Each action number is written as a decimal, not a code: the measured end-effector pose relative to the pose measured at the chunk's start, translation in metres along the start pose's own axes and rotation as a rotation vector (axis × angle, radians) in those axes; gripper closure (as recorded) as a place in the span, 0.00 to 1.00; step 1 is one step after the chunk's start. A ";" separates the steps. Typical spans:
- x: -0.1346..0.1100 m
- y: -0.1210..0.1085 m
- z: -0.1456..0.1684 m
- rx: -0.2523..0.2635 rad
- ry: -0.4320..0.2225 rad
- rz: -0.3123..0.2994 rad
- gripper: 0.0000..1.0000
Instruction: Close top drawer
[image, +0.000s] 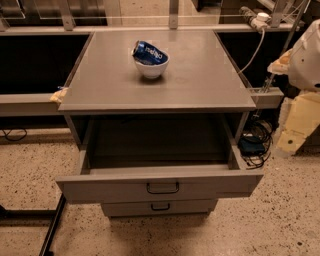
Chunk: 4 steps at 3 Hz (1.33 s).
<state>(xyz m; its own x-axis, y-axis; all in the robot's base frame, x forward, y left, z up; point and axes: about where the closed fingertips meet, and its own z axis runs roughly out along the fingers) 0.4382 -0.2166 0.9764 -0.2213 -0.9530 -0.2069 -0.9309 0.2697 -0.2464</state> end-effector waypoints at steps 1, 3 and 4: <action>0.000 0.000 0.000 0.000 0.000 0.000 0.00; 0.016 0.046 0.084 -0.062 -0.180 0.035 0.41; 0.019 0.070 0.158 -0.108 -0.329 0.048 0.65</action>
Offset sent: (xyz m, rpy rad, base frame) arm -0.0171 0.0024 -0.1124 0.2253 0.0032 0.0091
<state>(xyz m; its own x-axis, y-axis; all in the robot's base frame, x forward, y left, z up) 0.4148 -0.1939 0.8057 -0.1759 -0.8395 -0.5142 -0.9510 0.2799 -0.1316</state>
